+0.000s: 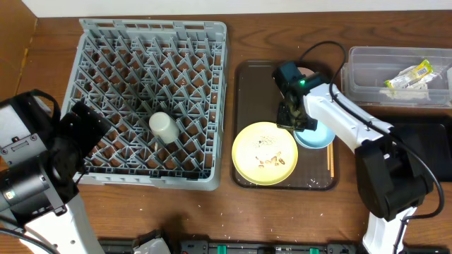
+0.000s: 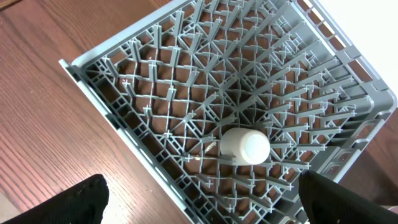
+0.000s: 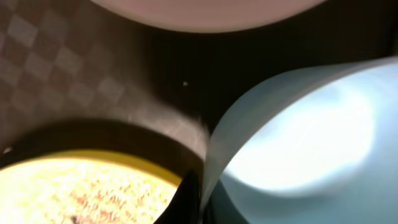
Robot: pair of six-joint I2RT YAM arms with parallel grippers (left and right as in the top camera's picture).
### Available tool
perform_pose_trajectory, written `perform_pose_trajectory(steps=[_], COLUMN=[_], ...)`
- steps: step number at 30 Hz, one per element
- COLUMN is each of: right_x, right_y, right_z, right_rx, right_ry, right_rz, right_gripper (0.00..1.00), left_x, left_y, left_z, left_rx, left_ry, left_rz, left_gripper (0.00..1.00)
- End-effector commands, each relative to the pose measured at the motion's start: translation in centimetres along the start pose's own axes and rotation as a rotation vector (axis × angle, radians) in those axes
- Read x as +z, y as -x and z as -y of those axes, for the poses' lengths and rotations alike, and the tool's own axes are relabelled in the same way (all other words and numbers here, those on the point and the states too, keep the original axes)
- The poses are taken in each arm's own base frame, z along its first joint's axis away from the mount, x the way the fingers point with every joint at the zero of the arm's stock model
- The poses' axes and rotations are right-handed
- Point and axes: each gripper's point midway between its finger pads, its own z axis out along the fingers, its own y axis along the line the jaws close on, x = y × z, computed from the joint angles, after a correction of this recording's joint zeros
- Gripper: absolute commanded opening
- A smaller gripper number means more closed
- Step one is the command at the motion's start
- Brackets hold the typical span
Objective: Sort waste into correct bins and load items into the dishwasher
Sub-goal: 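Carry the light-blue bowl left and place it in the dish rack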
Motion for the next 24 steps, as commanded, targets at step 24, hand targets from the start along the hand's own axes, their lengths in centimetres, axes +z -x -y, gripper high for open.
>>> perform_pose_trajectory(steps=[24], right_x=[-26.2], right_y=[3.6], right_z=[-27.0], right_rx=[-0.502], right_ry=[1.273], right_rz=[0.487], right_gripper=[0.01], left_x=[-0.2], left_y=[0.2], left_z=[-0.2], left_rx=[0.002], left_ry=[0.008], left_rz=[0.011], left_gripper=[0.98])
